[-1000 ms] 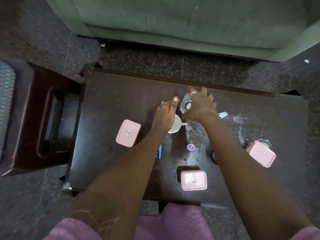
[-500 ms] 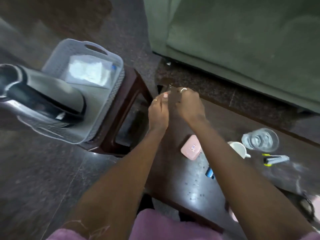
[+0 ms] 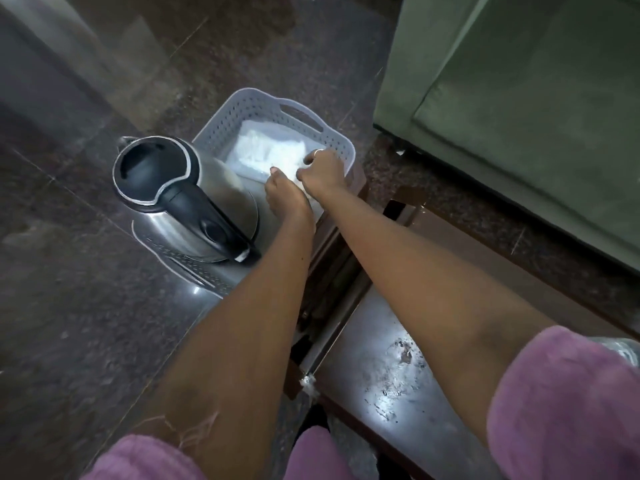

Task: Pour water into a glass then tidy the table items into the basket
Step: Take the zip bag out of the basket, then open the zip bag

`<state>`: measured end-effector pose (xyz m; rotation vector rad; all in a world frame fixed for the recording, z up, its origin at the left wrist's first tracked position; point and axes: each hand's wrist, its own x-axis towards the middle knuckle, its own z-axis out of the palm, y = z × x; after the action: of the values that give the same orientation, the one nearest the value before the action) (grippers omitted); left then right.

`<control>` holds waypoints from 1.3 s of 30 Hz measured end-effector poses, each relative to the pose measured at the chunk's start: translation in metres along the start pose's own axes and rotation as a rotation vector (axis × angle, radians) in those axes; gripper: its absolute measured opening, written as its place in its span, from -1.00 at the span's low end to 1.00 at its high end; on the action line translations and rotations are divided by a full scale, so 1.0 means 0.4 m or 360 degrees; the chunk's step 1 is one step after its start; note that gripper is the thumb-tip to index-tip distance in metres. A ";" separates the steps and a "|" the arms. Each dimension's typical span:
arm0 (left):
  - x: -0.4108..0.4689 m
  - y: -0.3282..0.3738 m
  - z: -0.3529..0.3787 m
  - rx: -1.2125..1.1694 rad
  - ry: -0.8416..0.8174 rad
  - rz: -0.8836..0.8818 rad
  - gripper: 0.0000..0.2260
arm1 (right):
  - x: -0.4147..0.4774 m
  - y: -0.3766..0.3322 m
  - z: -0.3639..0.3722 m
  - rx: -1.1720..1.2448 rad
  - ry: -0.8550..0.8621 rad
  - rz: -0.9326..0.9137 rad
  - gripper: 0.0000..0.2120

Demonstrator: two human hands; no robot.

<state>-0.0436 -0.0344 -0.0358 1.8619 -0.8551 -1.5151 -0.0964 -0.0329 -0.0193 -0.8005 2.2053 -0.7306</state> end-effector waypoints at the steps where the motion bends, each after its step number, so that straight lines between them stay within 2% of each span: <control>1: 0.015 0.002 0.002 0.0016 0.0001 -0.0037 -0.56 | 0.021 -0.003 0.014 0.0050 -0.0021 0.0100 -0.73; 5: 0.063 0.003 0.017 -0.0039 0.0060 -0.0164 -0.56 | 0.087 0.005 0.052 0.0232 0.0062 0.0448 -0.68; 10: 0.095 0.009 0.027 -0.0145 0.0111 -0.0264 -0.61 | 0.132 0.006 0.075 0.0388 0.0297 0.0611 -0.55; 13: 0.097 0.004 0.027 -0.0196 0.0142 -0.0306 -0.62 | 0.142 0.008 0.083 0.0498 0.0288 0.0752 -0.53; 17: 0.096 -0.003 0.022 -0.0313 0.0012 -0.0312 -0.68 | 0.118 0.008 0.080 0.1031 0.0174 0.0855 -0.64; 22: 0.049 0.000 0.019 -0.0569 -0.0095 -0.0339 -0.84 | 0.038 -0.010 0.036 0.1336 0.0162 0.0443 -0.84; 25: 0.002 0.008 0.021 -0.0691 -0.0217 -0.0301 -0.72 | -0.041 0.011 -0.016 0.1327 0.0337 0.0109 -0.81; 27: -0.044 0.014 0.028 -0.0605 -0.0172 -0.0171 -0.59 | -0.098 0.046 -0.066 0.1235 0.0504 -0.0125 -0.77; 30: -0.160 0.010 0.050 -0.0534 -0.0139 0.0086 -0.54 | -0.188 0.135 -0.153 0.0925 0.0799 -0.0424 -0.88; 31: -0.206 0.000 0.059 -0.0586 -0.0257 0.0133 -0.53 | -0.220 0.174 -0.180 0.0783 0.0911 -0.0508 -0.84; 33: -0.282 -0.028 0.079 -0.0748 -0.0605 0.0053 -0.52 | -0.280 0.257 -0.216 0.0524 0.1018 -0.0634 -0.75; 35: -0.350 -0.083 0.106 -0.0684 -0.0876 -0.0078 -0.51 | -0.344 0.359 -0.243 0.0294 0.0958 -0.0656 -0.72; 37: -0.400 -0.151 0.127 -0.0400 -0.0902 -0.0200 -0.55 | -0.407 0.455 -0.256 0.0169 0.0772 -0.0560 -0.69; 39: -0.463 -0.230 0.143 -0.0221 -0.0895 -0.0227 -0.62 | -0.480 0.551 -0.265 0.0192 0.0536 -0.0447 -0.57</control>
<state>-0.1163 0.1648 -0.0049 1.4347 -0.8386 -2.1809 -0.1353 0.2755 -0.0276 -0.9968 2.3369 -1.2006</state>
